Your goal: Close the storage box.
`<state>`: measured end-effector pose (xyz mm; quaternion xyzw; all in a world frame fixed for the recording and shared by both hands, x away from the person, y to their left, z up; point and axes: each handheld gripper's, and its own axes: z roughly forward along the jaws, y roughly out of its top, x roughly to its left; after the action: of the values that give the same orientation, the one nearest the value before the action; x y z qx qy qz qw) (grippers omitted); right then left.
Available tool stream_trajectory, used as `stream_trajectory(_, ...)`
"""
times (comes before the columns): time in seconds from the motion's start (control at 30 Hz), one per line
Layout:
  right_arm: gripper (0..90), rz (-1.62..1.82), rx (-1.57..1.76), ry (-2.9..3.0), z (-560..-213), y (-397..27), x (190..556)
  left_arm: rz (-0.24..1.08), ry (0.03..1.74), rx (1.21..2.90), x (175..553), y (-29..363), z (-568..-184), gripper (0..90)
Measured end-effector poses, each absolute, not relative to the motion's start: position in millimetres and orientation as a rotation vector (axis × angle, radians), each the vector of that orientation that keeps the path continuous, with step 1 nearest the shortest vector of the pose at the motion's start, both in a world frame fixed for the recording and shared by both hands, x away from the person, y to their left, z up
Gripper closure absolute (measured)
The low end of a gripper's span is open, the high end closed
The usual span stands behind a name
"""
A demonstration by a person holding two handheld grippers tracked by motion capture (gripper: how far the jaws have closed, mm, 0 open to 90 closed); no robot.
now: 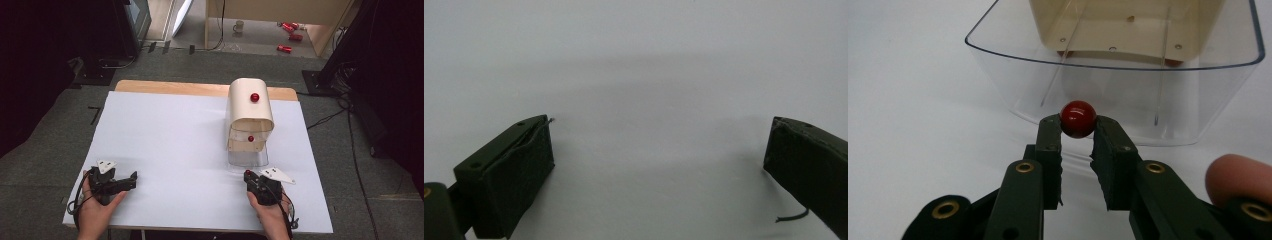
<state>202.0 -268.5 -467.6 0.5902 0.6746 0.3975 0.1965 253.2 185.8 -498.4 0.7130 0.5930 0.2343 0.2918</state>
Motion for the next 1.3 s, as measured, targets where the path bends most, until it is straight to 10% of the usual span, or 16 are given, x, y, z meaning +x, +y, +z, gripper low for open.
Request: stream_trajectory(1.3,75.2,1.091,1.679,1.864,-468,-269,260,0.625,1.582,1.904,253,186,-498,0.0)
